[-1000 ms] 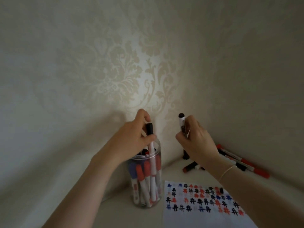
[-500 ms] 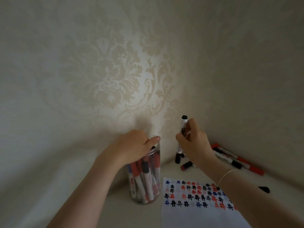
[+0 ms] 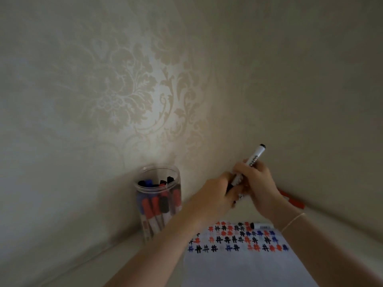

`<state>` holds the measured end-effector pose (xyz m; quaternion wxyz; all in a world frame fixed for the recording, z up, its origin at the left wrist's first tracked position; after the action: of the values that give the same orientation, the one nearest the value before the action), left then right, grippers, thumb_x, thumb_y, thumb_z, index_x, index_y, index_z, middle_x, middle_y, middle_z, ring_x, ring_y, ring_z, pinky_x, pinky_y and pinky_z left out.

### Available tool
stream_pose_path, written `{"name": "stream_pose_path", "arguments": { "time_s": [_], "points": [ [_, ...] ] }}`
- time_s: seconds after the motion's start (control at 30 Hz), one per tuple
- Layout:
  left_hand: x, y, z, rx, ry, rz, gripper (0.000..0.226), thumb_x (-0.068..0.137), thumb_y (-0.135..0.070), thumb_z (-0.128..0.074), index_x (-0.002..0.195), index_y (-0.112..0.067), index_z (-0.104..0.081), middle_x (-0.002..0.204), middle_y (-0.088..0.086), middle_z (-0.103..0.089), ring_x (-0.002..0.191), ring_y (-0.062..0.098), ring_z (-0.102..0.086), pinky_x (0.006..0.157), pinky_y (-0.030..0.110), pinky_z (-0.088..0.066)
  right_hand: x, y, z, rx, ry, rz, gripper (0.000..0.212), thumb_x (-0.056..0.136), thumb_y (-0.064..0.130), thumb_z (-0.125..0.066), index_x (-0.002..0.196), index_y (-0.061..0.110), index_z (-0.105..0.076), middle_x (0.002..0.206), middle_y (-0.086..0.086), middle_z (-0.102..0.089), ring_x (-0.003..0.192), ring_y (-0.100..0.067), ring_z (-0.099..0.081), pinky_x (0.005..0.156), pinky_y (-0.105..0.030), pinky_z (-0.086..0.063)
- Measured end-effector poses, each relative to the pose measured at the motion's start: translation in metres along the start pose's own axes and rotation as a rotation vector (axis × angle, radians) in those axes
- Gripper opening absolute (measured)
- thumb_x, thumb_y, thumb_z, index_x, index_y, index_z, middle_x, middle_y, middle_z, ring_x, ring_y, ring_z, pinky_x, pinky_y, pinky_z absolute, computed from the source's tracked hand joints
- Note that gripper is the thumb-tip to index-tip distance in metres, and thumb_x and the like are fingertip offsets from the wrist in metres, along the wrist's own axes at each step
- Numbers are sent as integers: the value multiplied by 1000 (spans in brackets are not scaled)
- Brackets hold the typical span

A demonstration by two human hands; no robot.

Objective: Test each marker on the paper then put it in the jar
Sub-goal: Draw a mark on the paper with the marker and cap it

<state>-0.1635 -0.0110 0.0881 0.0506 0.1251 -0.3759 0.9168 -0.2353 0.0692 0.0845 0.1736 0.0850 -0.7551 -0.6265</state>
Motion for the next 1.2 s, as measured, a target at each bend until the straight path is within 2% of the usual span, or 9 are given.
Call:
{"name": "stream_pose_path", "arguments": {
  "time_s": [0.13, 0.27, 0.47, 0.63, 0.73, 0.87, 0.97, 1.07, 1.2],
  "points": [
    [1, 4, -19, -17, 28, -49, 28, 103, -34, -35, 128, -30, -47, 75, -1, -60, 47, 0, -42, 52, 24, -39, -4, -14, 5, 70, 201, -95, 25, 85, 7, -65, 64, 6, -50, 54, -7, -44, 41, -11, -37, 37, -20, -33],
    [0, 12, -33, -160, 3, -48, 19, 102, -32, -38, 113, -29, -54, 67, -10, -49, 52, 1, -40, 55, 20, -36, -9, -27, 19, 84, 119, -113, 24, 88, 4, -60, 65, 3, -55, 54, -7, -52, 42, -12, -44, 38, -20, -38],
    [-1, 16, -61, -363, 120, 10, 22, 102, -26, -40, 119, -21, -54, 67, 15, -43, 54, 21, -46, 47, 8, -35, -18, -54, 41, 115, 21, -214, 21, 88, 1, -58, 67, 1, -56, 56, -9, -52, 40, -11, -42, 37, -20, -37],
    [4, 33, -87, -422, 283, 118, 31, 99, -42, -42, 119, -21, -54, 51, 1, -42, 34, 11, -31, 40, 21, -25, -21, -59, 63, 70, -47, -223, 22, 87, 0, -59, 65, 0, -60, 54, -11, -57, 39, -13, -47, 38, -20, -42],
    [8, 40, -88, -118, 237, 65, 47, 95, -59, -33, 135, -34, -40, 98, 12, -64, 72, 9, -60, 66, 24, -43, -19, -45, 83, -40, -172, -96, 21, 87, 3, -62, 67, 4, -56, 54, -10, -56, 40, -16, -46, 38, -23, -41],
    [20, 59, -75, 263, 13, -19, 44, 104, -28, -25, 145, -42, -23, 121, -7, -55, 106, 13, -49, 94, 29, -35, -19, -32, 118, -74, -382, 39, 18, 89, 15, -64, 75, 5, -57, 61, -12, -62, 46, -20, -58, 45, -29, -52],
    [23, 76, -84, 376, 13, -58, 56, 103, -17, -26, 148, -45, -10, 150, -9, -33, 124, 13, -36, 98, 27, -26, -21, -40, 136, 21, -403, -2, 16, 90, 20, -63, 81, 7, -60, 73, -13, -68, 62, -27, -66, 60, -37, -60],
    [28, 86, -90, 415, -8, -27, 51, 103, -21, -30, 148, -41, -18, 159, -8, -10, 140, 16, -21, 110, 31, -18, -25, -51, 147, 73, -355, -48, 12, 89, 15, -64, 87, 4, -61, 83, -16, -69, 74, -29, -68, 71, -37, -58],
    [19, 47, -97, 351, -105, -271, 46, 99, -39, -30, 137, -24, -51, 151, -4, -35, 137, 14, -32, 112, 34, -29, -33, -58, 166, -89, -378, -55, 23, 80, 7, -73, 70, 8, -51, 59, -1, -55, 54, -13, -52, 51, -23, -46]
  ]
}}
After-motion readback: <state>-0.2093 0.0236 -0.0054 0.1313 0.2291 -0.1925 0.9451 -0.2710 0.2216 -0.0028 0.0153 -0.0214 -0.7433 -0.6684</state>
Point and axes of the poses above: each hand's wrist, its own x-axis towards the middle knuckle, its own z-axis out of the back of the hand, y = z × x, the point moved 8 cm from there along x, towards the middle knuckle
